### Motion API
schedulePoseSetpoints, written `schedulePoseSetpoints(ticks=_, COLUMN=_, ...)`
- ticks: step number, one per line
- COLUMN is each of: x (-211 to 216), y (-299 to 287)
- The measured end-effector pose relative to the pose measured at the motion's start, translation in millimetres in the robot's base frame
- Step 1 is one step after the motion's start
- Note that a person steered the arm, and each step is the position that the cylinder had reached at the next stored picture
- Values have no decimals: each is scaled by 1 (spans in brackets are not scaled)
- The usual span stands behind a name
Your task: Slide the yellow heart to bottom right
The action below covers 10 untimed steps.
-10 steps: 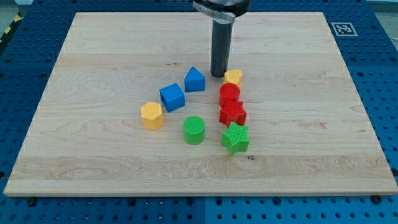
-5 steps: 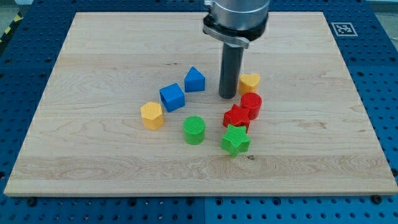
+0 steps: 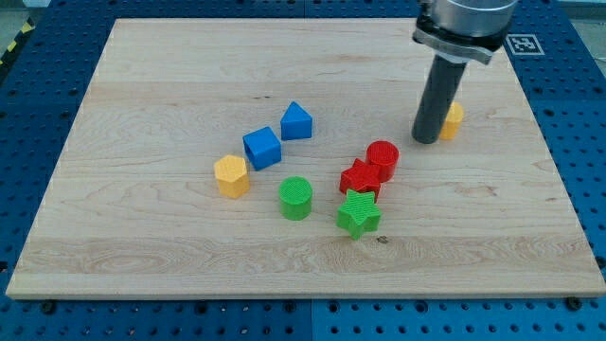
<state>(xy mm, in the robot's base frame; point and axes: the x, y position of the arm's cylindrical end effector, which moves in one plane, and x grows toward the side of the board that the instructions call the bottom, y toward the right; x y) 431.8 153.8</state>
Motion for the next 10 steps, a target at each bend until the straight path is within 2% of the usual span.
schedulePoseSetpoints(ticks=1, x=-22, y=-4)
schedulePoseSetpoints(ticks=2, x=-64, y=1)
schedulePoseSetpoints(ticks=3, x=-54, y=17)
schedulePoseSetpoints(ticks=4, x=-16, y=25)
schedulePoseSetpoints(ticks=6, x=26, y=81)
schedulePoseSetpoints(ticks=8, x=45, y=105)
schedulePoseSetpoints(ticks=10, x=65, y=106)
